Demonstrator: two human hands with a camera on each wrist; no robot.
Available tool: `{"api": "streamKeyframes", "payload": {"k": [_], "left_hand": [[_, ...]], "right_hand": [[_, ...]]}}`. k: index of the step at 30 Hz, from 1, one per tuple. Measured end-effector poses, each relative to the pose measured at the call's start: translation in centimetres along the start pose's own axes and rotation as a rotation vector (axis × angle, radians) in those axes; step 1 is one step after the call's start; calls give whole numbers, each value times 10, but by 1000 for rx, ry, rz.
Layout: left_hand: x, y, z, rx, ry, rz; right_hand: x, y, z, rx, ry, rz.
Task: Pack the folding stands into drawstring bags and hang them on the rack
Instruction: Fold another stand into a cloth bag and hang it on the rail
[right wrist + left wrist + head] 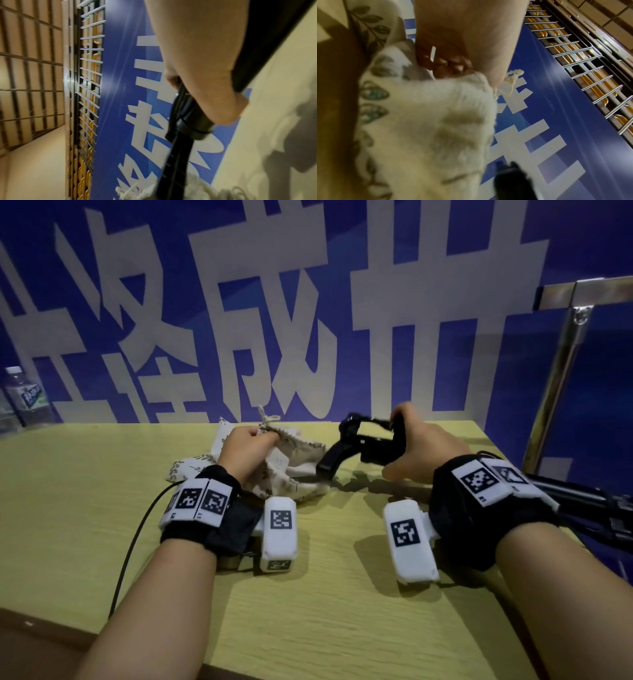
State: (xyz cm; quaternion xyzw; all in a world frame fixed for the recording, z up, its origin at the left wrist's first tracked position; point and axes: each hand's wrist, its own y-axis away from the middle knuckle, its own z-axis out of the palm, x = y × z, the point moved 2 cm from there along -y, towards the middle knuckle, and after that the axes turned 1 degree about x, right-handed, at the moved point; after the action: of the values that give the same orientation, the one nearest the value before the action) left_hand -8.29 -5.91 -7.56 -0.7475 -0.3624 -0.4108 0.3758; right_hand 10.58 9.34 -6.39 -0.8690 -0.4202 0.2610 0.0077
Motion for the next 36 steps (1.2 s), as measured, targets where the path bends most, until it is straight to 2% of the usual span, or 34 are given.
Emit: {"api": "streamKeyframes", "payload": {"k": [3,5,7,9,11,15,19,22,27,32,36], "left_hand": [[4,3,1,-44,36,-45],[6,5,3,-72,62,-80],[6,5,3,-107,119,-120],[7,5,0,-130,185,-129],[11,7,-2,-147,220,-118],[19,7,-2,-144,255,-64],[25,13,1,-239,118,26],[25,14,1,-253,43,76],[35,25,12,-363,13,167],[48,39,27,-469,82,294],[50,41,32,-418,254,325]], "right_hand": [[-10,2,-15,213,-61,-71],[-20,7,-21,276,-107,-170],[-31,12,-22,174,-158,-289],[-42,17,-17,-36,-153,-390],[-49,19,-8,-180,-113,-432],[-49,16,3,-278,-122,-402],[-39,12,6,-271,-106,-342],[-32,8,6,-213,-89,-278],[-21,2,4,-52,45,-155],[-21,1,7,44,73,-112],[-24,-2,12,71,74,-149]]}}
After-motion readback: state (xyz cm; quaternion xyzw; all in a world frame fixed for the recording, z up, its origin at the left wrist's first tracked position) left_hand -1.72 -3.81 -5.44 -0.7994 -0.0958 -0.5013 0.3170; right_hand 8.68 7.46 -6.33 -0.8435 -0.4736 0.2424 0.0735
